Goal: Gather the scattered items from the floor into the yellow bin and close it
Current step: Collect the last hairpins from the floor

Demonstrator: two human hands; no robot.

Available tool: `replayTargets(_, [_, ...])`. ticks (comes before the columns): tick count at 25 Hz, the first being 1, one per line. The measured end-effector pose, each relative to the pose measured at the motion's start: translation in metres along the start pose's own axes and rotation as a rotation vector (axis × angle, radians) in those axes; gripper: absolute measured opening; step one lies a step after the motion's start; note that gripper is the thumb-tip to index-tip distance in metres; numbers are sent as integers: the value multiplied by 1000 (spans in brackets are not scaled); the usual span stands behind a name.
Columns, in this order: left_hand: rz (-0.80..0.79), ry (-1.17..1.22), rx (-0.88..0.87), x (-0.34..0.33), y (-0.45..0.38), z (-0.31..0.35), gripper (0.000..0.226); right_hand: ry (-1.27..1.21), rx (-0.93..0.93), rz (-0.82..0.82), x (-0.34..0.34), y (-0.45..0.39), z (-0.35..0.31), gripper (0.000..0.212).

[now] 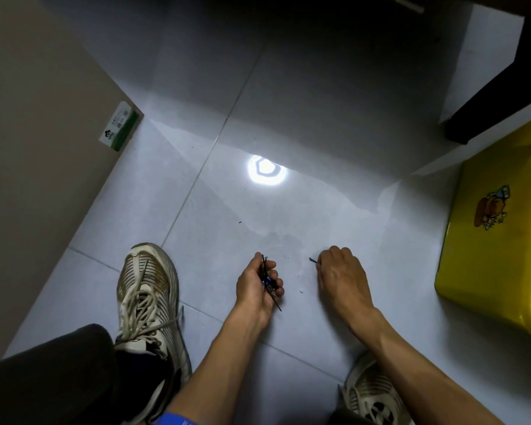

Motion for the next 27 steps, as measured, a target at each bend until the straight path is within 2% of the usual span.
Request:
replayTargets(2, [7, 16, -4, 2, 1, 1, 38, 36, 0, -16, -1, -1, 0, 9])
replayTargets(5, [22, 42, -25, 6, 0, 4, 38, -207, 93, -131, -17, 15, -18, 17])
replayTargets(7, [28, 38, -31, 6, 0, 4, 38, -260, 130, -162, -28, 31, -29, 15])
replayTargets(11, [35, 18, -22, 5, 1, 0, 38, -55, 150, -134, -33, 37, -39, 6])
replayTargets(13, [36, 23, -20, 6, 2, 1, 38, 28, 134, -99, -28, 33, -44, 26])
replayTargets(14, [38, 27, -20, 6, 3, 3, 38, 23, 117, -88, -25, 31, -45, 28])
replayTargets(16, [43, 31, -25, 5, 5, 7, 38, -117, 38, -72, -25, 28, -34, 10])
replayTargets(18, [30, 30, -29, -5, 10, 11, 40, -435, -88, -77, -20, 31, -10, 13])
replayTargets(21, [-53, -3, -40, -48, 30, 16, 41, -856, -185, 116, 34, 49, 27, 9])
replayTargets(24, [-168, -55, -49, -112, 63, 12, 39, -1219, -212, 202, 89, 72, 58, 36])
replayTargets(25, [-214, -86, -49, -137, 79, 7, 37, -1272, -231, 270, 111, 86, 75, 35])
replayTargets(27, [-307, -145, -48, -188, 113, -7, 33, -1300, -258, 445, 152, 122, 113, 14])
Point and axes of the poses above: each hand's wrist, its own y-axis away from the middle knuckle, its own x-axis out of the back of the hand, z = x × y, the point moved 10 cm from there along -y, towards the middle knuckle, and after that the axes turned 5 degrees about -z, right-handed, at the moved point
